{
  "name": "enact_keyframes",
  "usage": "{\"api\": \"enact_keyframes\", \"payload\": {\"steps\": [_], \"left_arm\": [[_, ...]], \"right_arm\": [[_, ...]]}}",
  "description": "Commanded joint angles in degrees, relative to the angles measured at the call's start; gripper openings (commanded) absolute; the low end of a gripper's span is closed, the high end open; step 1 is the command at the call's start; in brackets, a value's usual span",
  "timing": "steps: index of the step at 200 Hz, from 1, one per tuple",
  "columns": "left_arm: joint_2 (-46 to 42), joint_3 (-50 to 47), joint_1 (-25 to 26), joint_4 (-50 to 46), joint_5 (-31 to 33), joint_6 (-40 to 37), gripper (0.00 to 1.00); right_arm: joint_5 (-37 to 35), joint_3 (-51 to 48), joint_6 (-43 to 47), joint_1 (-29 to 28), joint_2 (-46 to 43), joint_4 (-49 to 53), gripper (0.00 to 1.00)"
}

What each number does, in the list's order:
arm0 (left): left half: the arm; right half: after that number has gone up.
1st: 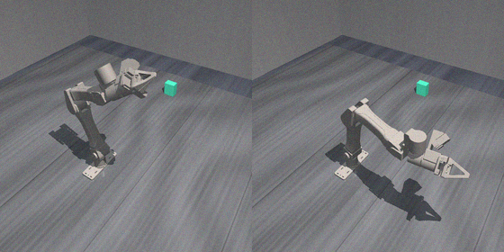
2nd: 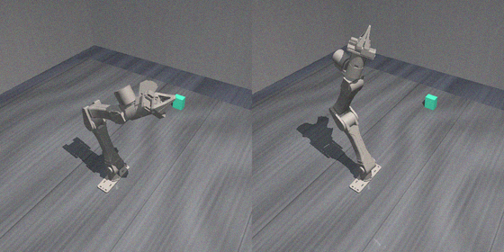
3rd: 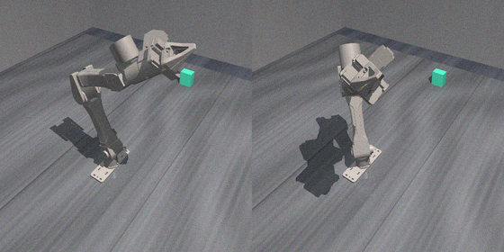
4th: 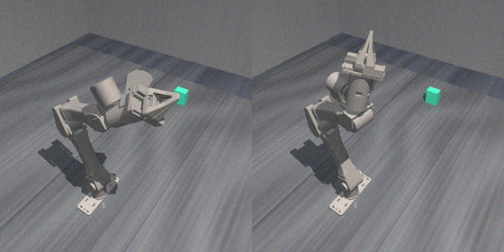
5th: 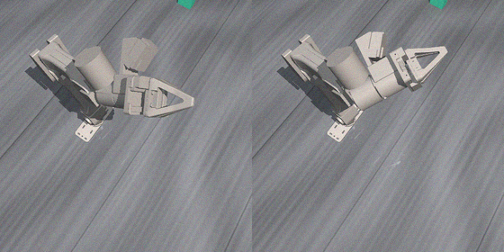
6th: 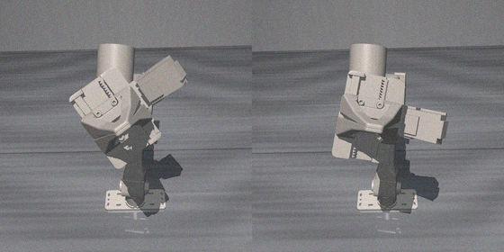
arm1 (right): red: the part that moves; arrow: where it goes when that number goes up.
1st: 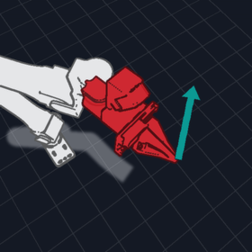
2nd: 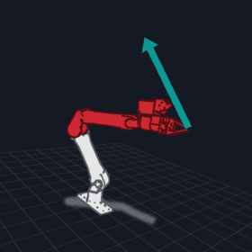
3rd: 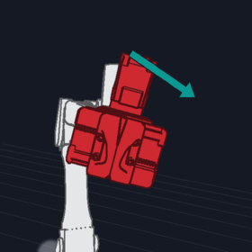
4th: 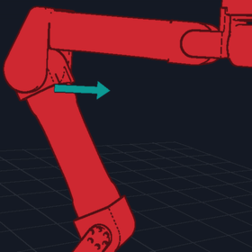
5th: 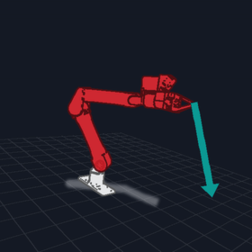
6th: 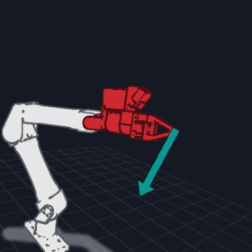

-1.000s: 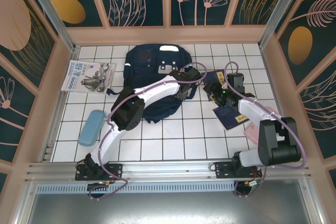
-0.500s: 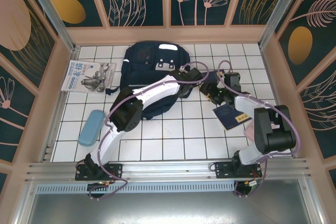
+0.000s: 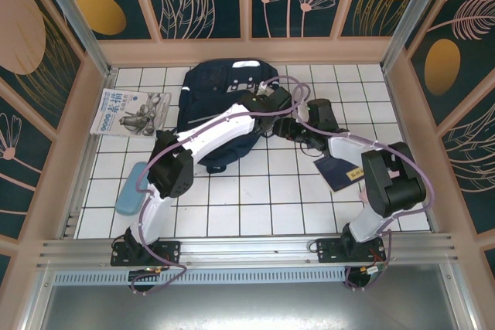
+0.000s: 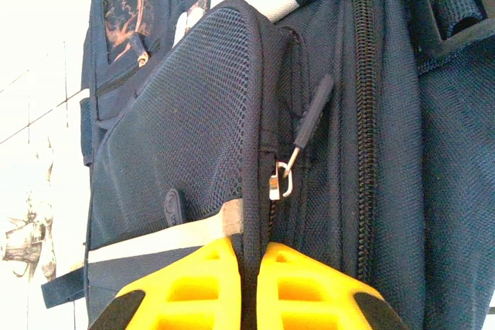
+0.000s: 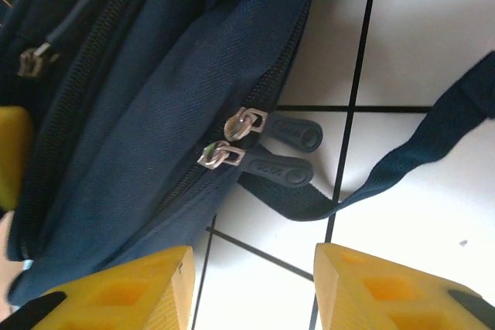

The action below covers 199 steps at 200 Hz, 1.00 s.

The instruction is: Pack books, pencil case, and school supplies into a backpack

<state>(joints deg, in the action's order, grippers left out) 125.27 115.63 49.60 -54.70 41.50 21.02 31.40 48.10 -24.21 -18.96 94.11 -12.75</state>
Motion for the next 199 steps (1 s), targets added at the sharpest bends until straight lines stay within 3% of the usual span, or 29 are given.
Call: {"api": "enact_keyframes", "payload": {"steps": [1, 33, 68, 107, 169, 199], "left_arm": [[-4.5, 1.9, -0.3, 0.3, 7.3, -1.0, 0.00], [-5.1, 1.4, -0.3, 0.3, 6.9, -0.7, 0.00], [-5.1, 1.3, -0.3, 0.3, 6.6, -0.4, 0.00], [-4.8, 1.5, -0.3, 0.0, 6.3, -0.2, 0.00], [-4.3, 2.6, -0.3, -0.7, 6.3, -0.1, 0.00], [-4.4, 3.1, -0.3, -1.0, 6.6, 0.2, 0.00]], "right_arm": [[1.7, 2.9, 8.1, 0.3, 1.5, -3.7, 0.46], [10.2, 6.8, 10.9, 2.3, 6.4, -2.6, 0.51], [18.0, 9.6, 13.2, 3.1, 10.7, -2.1, 0.48], [18.1, 11.8, 17.8, 3.1, 13.0, 1.6, 0.42], [16.4, 14.0, 21.4, 3.0, 15.8, 2.8, 0.52], [22.4, 14.9, 24.3, 2.9, 17.5, 3.7, 0.43]]}}
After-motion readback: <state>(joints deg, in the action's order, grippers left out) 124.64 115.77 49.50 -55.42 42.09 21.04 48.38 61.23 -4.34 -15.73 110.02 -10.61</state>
